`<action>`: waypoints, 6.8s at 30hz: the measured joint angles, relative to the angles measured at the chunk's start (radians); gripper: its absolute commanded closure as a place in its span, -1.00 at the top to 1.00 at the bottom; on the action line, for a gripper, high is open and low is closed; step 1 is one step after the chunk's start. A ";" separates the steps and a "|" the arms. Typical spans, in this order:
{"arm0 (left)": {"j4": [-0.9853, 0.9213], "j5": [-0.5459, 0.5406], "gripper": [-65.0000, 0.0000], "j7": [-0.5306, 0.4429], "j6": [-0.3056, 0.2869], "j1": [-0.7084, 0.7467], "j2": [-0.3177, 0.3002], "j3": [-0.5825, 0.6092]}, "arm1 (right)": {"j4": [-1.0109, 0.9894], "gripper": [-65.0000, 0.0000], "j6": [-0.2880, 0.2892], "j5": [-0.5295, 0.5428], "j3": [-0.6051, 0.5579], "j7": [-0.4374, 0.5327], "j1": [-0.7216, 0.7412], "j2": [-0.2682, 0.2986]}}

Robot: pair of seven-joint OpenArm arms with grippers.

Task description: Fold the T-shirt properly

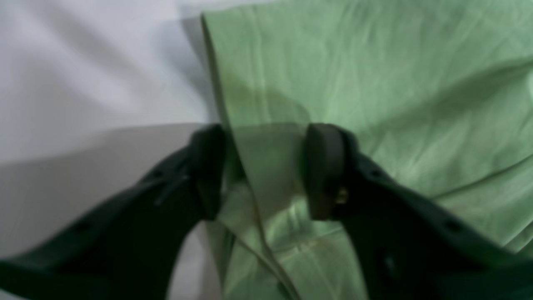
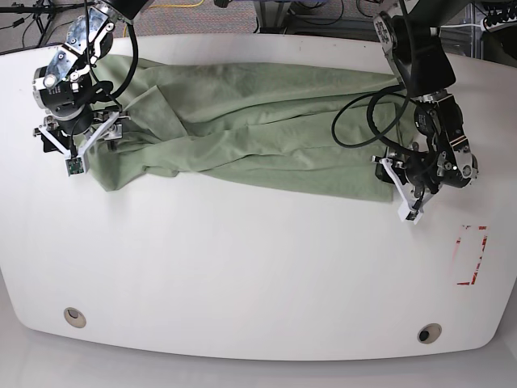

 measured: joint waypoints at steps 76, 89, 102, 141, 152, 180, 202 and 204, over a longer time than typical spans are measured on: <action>0.053 0.000 -0.15 0.049 -0.051 0.023 -0.031 0.059 | -0.019 0.48 0.000 0.006 -0.004 0.000 0.031 -0.003; 0.053 0.000 -0.16 0.052 -0.069 0.021 -0.031 0.058 | -0.020 0.48 0.000 0.006 -0.004 0.000 0.034 -0.003; 0.053 -0.001 -0.29 0.056 -0.069 0.027 -0.031 0.063 | -0.020 0.48 0.000 0.002 -0.034 0.000 0.034 -0.003; 0.172 0.001 -0.42 0.071 -0.072 0.065 -0.037 0.201 | -0.020 0.48 0.000 0.006 -0.045 0.000 0.037 -0.005; 0.171 0.006 0.07 0.068 -0.071 0.035 -0.053 0.094 | -0.020 0.48 0.000 0.006 -0.045 0.000 0.037 -0.006; 0.024 0.000 -0.13 0.037 -0.072 0.002 -0.026 0.097 | -0.020 0.48 0.000 0.006 -0.045 0.000 0.036 -0.005; 0.059 0.000 -0.85 0.039 -0.072 0.016 -0.025 0.098 | -0.020 0.48 0.000 0.006 -0.045 0.000 0.037 -0.005; 0.092 0.000 -0.85 0.041 -0.072 0.016 -0.025 0.098 | -0.020 0.48 0.000 0.006 -0.045 0.000 0.037 -0.005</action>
